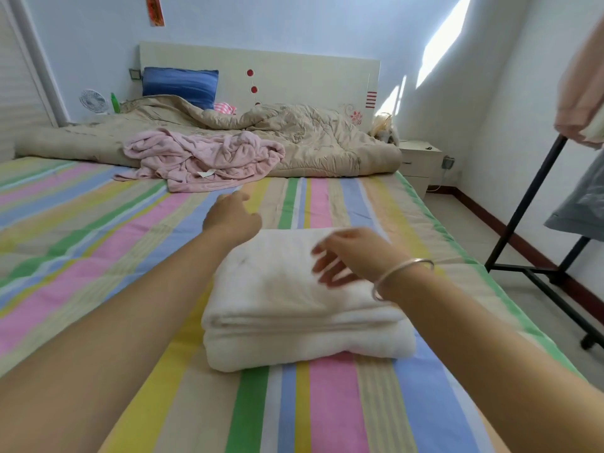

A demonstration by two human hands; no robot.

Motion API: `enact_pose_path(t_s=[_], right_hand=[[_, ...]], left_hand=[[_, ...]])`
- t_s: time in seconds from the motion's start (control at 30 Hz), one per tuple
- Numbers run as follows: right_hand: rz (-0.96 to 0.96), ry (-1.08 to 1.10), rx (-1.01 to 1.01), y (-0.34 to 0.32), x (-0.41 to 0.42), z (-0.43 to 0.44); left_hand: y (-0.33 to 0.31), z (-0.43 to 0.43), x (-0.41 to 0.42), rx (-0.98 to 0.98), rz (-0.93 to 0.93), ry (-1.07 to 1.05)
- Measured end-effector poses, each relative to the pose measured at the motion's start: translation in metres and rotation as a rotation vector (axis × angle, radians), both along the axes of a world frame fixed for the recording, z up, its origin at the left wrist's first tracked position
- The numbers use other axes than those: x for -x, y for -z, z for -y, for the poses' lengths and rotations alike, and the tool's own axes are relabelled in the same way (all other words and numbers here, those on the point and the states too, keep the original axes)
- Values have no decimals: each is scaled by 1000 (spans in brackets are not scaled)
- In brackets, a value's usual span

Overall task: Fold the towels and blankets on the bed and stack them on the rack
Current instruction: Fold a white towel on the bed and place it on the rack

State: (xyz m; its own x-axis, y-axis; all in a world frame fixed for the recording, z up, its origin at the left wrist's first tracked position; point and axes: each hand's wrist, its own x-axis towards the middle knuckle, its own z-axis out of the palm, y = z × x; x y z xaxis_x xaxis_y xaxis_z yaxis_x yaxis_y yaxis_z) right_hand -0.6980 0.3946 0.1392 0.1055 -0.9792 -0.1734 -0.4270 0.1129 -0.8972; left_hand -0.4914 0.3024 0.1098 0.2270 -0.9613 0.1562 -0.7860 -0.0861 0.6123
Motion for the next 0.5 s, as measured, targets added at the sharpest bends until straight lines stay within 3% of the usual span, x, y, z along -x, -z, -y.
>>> enact_pose_path(t_s=[0.07,0.13,0.2,0.3,0.4,0.5], right_hand=[[-433,135,486,-1,-14,35],[-747,121,678,8,-25,68],[-903,-60,555,36,-24,103],[-1085,-160,231,95,5,127],[-1048,-66,75,142,42,123],[-954,-2,15,146,52,122]], left_hand=[[-6,15,19,39,187,58],[8,24,38,-33,491,80],[40,26,51,-139,612,105],[96,11,53,-222,518,99],[126,0,55,-148,553,81],[124,0,62,-108,555,66]])
